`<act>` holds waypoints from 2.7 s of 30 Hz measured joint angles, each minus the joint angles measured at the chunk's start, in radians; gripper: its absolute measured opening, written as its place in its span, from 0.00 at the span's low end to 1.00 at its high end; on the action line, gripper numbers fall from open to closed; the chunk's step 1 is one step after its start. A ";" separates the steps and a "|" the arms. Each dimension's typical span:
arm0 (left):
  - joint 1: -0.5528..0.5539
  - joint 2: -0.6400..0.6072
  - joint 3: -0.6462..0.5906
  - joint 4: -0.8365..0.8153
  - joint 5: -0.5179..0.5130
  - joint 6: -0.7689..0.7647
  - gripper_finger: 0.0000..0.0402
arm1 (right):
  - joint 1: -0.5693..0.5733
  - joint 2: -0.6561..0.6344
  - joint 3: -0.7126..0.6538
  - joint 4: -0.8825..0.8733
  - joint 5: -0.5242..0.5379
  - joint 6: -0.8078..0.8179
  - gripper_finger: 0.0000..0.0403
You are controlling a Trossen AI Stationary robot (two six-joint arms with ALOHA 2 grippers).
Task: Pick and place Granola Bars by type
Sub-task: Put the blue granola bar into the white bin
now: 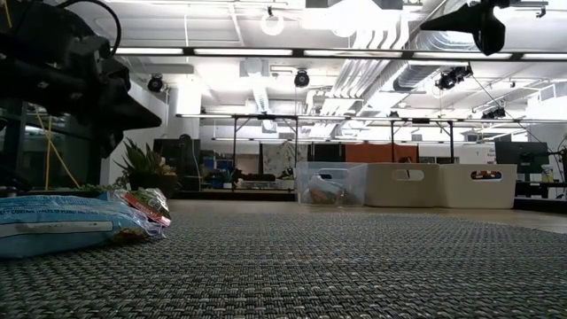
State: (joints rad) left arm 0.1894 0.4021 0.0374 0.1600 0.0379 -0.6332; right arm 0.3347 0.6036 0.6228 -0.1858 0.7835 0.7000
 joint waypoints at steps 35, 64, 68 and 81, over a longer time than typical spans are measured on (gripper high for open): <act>0.001 -0.106 0.991 -1.110 -0.268 0.027 0.06 | 0.000 -0.233 0.000 -0.496 0.097 0.070 0.52; 0.001 0.151 1.306 -1.721 -0.130 -0.255 0.06 | 0.000 -0.246 0.000 -0.717 0.136 0.234 0.52; 0.001 0.163 1.306 -1.576 -0.072 -0.186 0.06 | 0.000 -0.246 0.000 -0.717 0.144 0.242 0.52; 0.000 0.290 1.306 -1.415 0.274 -0.186 0.06 | 0.000 -0.246 0.000 -0.716 0.124 0.245 0.52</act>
State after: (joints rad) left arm 0.1898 0.6917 1.3434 -1.2546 0.3115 -0.8189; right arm 0.3346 0.3580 0.6231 -0.9016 0.9075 0.9452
